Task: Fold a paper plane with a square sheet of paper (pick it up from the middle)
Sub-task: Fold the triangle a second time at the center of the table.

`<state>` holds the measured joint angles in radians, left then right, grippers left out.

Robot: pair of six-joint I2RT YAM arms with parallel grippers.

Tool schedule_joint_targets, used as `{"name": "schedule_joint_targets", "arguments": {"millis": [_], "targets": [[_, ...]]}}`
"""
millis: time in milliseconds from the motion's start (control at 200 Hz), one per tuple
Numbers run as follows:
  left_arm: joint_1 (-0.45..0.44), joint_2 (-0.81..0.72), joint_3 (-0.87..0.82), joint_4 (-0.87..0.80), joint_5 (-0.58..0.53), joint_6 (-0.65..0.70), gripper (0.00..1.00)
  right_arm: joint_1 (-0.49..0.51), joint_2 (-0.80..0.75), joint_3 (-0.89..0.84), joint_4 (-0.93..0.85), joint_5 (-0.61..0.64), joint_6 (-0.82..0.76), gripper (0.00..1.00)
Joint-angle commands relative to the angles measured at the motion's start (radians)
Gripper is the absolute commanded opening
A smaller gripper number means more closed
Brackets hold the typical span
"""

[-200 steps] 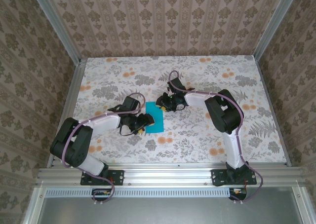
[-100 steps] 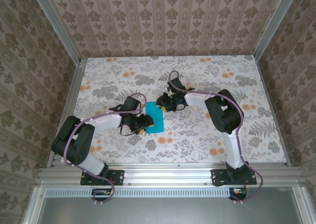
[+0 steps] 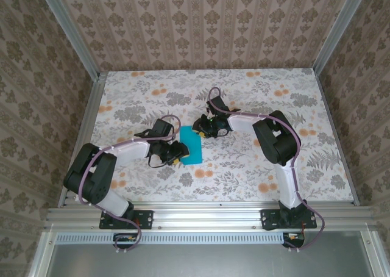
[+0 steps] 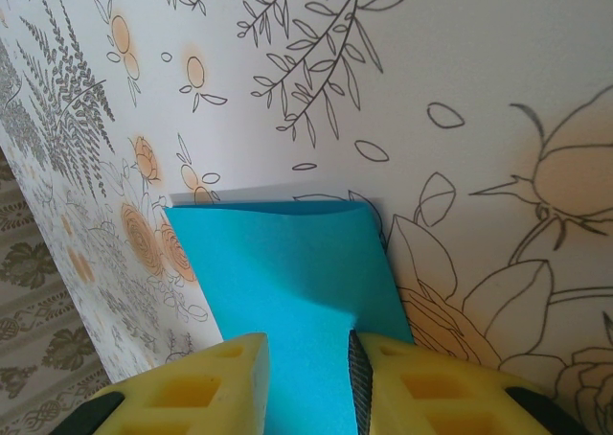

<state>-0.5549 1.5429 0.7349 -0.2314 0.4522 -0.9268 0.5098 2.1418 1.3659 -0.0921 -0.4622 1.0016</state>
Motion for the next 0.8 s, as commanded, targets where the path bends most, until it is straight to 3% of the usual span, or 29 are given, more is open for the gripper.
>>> {"name": "schedule_joint_targets", "arguments": {"millis": [0, 515, 795], "targets": [[0.004, -0.029, 0.025, -0.016, -0.008, 0.026, 0.42, -0.016, 0.066, -0.050, -0.100, 0.072, 0.000, 0.32], [0.004, -0.028, 0.053, -0.092, -0.044, 0.089, 0.46, -0.016, 0.063, -0.054, -0.097, 0.074, 0.000, 0.31], [0.001, -0.013, 0.044, -0.043, 0.003, 0.068, 0.44, -0.016, 0.062, -0.054, -0.098, 0.073, -0.001, 0.32]]}}
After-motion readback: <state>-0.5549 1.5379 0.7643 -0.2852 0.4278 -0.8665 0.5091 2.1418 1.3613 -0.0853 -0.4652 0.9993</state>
